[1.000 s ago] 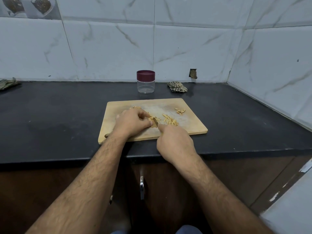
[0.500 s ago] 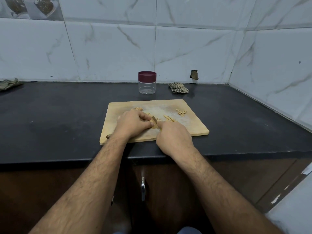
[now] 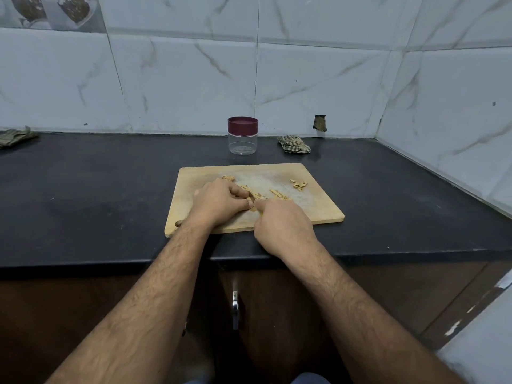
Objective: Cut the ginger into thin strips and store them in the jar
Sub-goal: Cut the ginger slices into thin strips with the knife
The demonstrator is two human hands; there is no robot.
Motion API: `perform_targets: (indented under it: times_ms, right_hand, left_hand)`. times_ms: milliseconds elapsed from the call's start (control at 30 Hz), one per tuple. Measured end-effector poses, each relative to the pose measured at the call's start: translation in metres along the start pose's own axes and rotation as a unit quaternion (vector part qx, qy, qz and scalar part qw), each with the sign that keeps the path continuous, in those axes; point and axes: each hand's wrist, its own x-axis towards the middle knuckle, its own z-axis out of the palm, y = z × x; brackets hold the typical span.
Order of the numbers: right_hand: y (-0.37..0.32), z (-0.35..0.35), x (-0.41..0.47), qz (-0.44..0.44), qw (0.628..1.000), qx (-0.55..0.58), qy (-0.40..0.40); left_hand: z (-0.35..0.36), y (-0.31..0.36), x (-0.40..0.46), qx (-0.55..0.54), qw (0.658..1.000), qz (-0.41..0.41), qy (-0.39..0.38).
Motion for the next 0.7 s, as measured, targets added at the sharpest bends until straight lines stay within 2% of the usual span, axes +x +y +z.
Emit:
perform_targets:
  times_ms: [333, 700]
  right_hand:
    - [0.009, 0.002, -0.017, -0.015, 0.999, -0.03, -0.02]
    - [0.008, 0.004, -0.015, 0.013, 1.0, -0.002, 0.014]
  left_hand:
    - [0.0, 0.003, -0.001, 0.01, 1.0, 0.003, 0.002]
    - [0.002, 0.003, 0.0, 0.014, 1.0, -0.001, 0.012]
